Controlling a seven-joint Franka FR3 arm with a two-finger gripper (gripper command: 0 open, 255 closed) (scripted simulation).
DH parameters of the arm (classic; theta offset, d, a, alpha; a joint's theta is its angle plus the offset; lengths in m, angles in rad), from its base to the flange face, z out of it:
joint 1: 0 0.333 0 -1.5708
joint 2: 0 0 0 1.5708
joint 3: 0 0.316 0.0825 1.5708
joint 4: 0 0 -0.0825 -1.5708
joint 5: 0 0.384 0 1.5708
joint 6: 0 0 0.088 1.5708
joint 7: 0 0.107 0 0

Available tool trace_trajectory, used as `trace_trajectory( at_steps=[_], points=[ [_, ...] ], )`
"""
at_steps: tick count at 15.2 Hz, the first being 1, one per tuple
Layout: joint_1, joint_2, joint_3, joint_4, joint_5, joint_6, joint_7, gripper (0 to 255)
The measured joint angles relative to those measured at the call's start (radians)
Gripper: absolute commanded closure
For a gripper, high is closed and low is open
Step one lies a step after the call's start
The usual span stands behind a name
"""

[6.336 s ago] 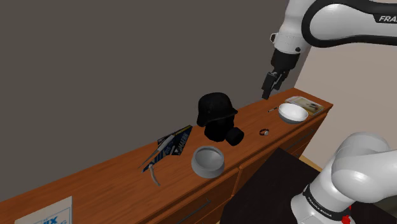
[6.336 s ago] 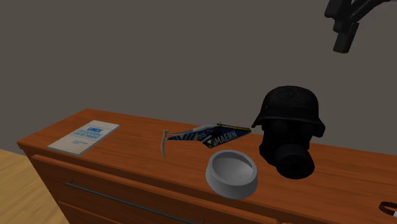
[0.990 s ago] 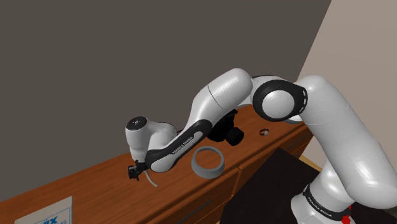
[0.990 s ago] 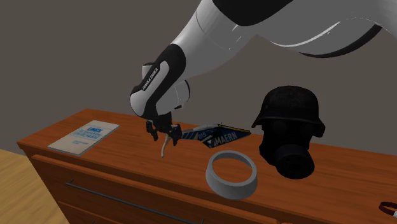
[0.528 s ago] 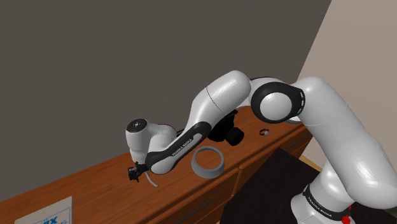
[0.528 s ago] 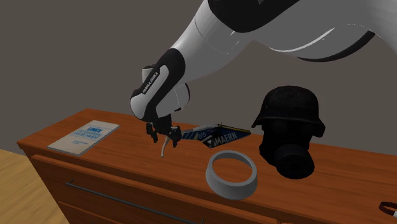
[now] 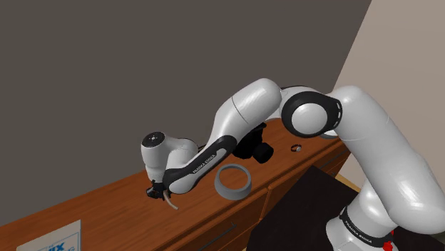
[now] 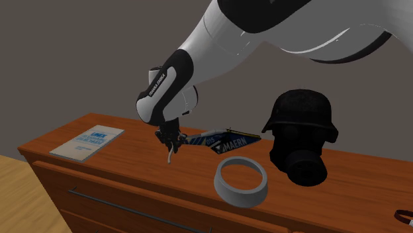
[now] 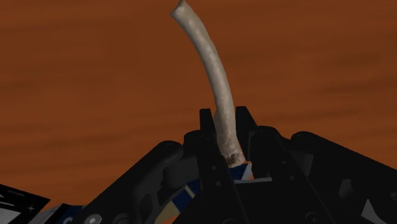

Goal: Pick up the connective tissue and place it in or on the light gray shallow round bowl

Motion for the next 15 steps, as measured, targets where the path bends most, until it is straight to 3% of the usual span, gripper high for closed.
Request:
trace_trajectory(
  at_steps=[15],
  points=[
    [-0.023,-0.104,0.038,-0.033,0.036,-0.070,-0.019,255]
  ],
)
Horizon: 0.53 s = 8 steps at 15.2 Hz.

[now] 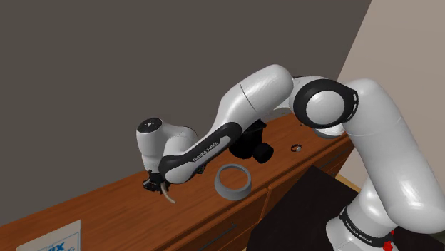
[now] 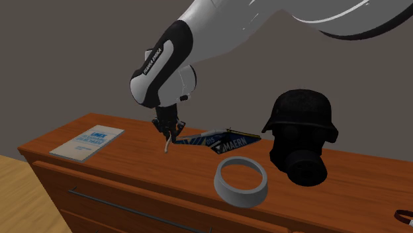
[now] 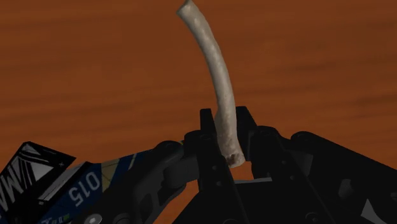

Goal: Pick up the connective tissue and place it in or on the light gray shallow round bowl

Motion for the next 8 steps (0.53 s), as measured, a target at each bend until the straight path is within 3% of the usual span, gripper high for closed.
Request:
trace_trajectory(
  at_steps=[8],
  points=[
    [-0.012,-0.061,0.024,0.008,0.028,-0.067,-0.018,255]
  ],
)
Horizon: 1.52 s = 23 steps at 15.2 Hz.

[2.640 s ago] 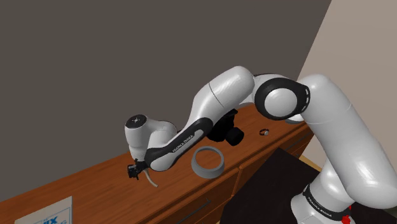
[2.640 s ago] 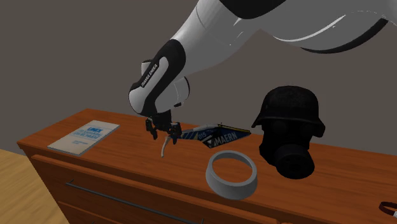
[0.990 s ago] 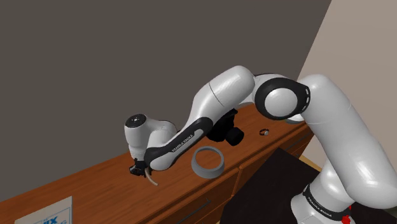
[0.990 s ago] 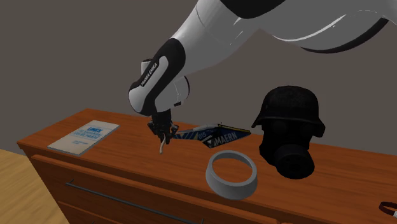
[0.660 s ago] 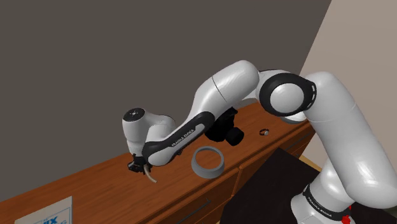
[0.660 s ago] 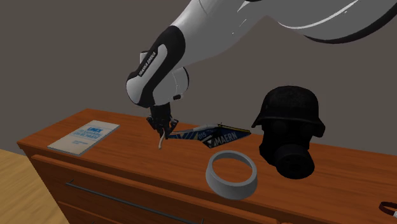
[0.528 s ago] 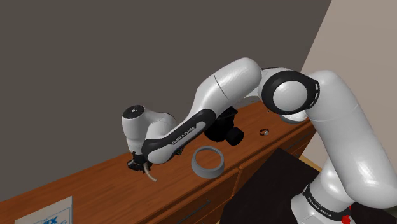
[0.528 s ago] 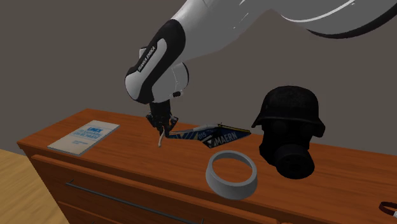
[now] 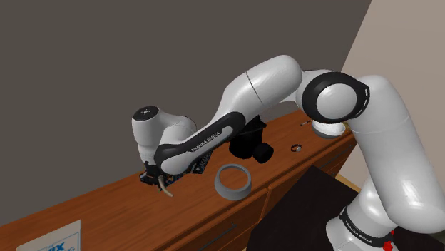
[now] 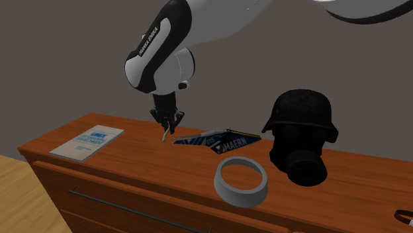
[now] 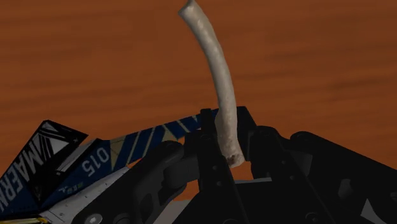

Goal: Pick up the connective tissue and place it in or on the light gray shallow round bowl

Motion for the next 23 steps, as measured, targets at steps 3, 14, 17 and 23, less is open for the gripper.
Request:
trace_trajectory(
  at_steps=[3,14,17,23],
  points=[
    [-0.007,-0.022,0.008,0.004,0.011,-0.025,-0.009,255],
    [-0.233,-0.349,0.058,-0.500,0.099,0.178,-0.127,255],
    [-0.297,-0.435,0.069,-0.623,0.141,0.229,-0.190,255],
    [-0.416,-0.592,0.072,-0.838,0.255,0.320,-0.369,255]
  ],
)
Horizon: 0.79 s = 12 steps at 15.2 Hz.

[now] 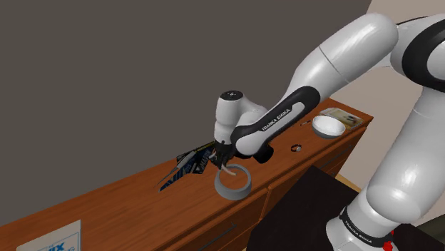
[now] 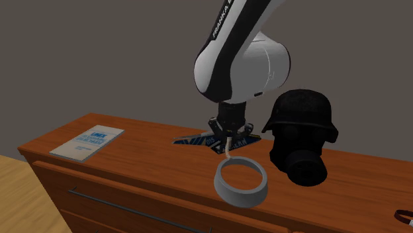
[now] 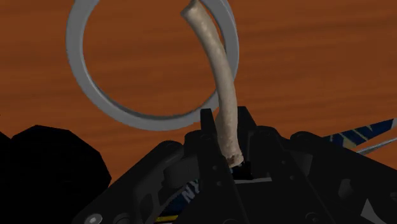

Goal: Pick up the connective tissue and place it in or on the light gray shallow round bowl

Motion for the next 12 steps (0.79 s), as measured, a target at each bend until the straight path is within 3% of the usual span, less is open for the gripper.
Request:
trace_trajectory(
  at_steps=[2,4,12],
  points=[
    [-0.034,-0.061,-0.004,-0.066,0.055,0.016,-0.079,255],
    [-0.044,-0.072,-0.010,-0.097,0.065,0.039,-0.102,255],
    [-0.029,0.039,-0.049,-0.112,-0.064,0.148,-0.012,255]
  ],
)
